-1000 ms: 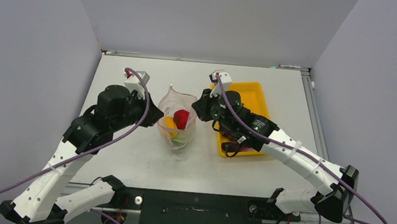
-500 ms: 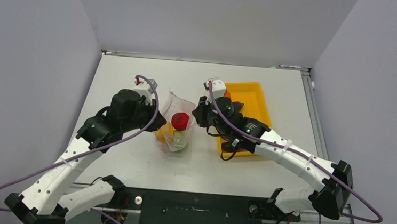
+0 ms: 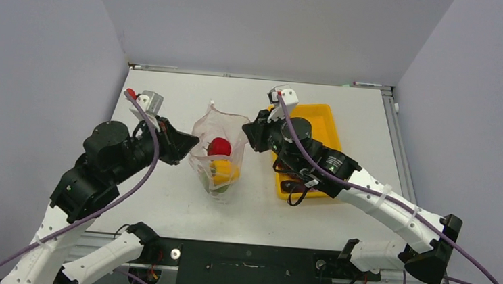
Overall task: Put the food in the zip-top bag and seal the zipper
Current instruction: Adjust the zipper food storage bag at the center of the board.
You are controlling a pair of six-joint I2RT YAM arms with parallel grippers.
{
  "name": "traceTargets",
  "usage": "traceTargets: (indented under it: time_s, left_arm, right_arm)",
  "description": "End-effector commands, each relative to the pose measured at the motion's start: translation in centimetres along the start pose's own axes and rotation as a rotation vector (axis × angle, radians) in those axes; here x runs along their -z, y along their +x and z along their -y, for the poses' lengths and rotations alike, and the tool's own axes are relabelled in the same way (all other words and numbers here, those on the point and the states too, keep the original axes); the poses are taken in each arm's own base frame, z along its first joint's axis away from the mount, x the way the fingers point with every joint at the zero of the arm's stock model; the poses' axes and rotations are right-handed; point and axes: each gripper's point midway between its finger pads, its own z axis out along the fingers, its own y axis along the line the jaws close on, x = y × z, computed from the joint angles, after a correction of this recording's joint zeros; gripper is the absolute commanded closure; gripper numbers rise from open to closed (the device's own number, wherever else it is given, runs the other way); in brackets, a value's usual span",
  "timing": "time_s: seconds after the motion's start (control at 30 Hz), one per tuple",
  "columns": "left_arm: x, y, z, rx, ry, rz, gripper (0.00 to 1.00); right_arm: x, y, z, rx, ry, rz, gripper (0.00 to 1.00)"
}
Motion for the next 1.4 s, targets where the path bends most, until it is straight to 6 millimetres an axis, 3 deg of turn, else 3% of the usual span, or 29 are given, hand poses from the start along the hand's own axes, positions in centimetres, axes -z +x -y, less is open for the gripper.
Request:
traceTargets:
  time_s: [0.0,0.1,0.17,0.23,0.47,0.57,0.67,0.83,0.93,1.0,1.23,1.37]
  left_arm:
    - [-3.4,4.3,-3.5,0.03,-0.101,-0.087,1.0]
    - [-5.0,8.1,-5.4,0.06,-0.145,-0.185,1.0]
    - [-5.3,8.5,-5.4,0.063,-0.137,-0.201,1.0]
    - [-4.9,7.2,-4.5,0.051,-0.108,-0.175,1.0]
    - [-1.0,-0.6,0.4,-0.013,0.022,0.005,1.0]
    - [0.4,-2.1,1.1,-0.028,0.044,0.071,1.0]
    - [0.1,-1.1,-0.2,-0.028,-0.004,0.065,1.0]
    - [-2.7,3.9,-3.3,0.008,-0.076,-0.052,1.0]
    - [-3.6,5.9,-3.8,0.029,-0.079,-0.108,1.0]
    - [-3.4,5.6,-3.4,0.03,-0.062,-0.103,1.0]
    - [-0.4,0.2,-0.3,-0.012,0.008,0.018,1.0]
    - [-0.2,0.3,-0.8,-0.013,-0.011,0.028,1.0]
  right_arm:
    - [-2.2,5.4,2.8,0.028,0.098,-0.086,0.95]
    - [-3.1,8.2,3.5,0.026,0.11,-0.145,0.95]
    - [-3.3,8.5,3.4,0.027,0.106,-0.159,0.95]
    - [-3.1,7.5,2.9,0.031,0.097,-0.149,0.95]
    - [-0.4,-0.5,-0.4,0.034,0.03,-0.002,0.95]
    - [0.7,-2.4,-1.0,0.026,0.011,0.046,0.95]
    - [0.5,-1.4,-0.1,0.037,0.043,0.035,0.95]
    - [-1.2,3.0,0.9,0.047,0.068,-0.052,0.95]
    - [-1.7,4.2,1.0,0.048,0.071,-0.077,0.95]
    - [-1.6,4.0,0.9,0.048,0.069,-0.074,0.95]
    - [-0.1,-0.7,-0.7,0.034,0.024,0.015,0.95]
    - [0.2,-0.9,-0.7,0.031,0.02,0.03,0.95]
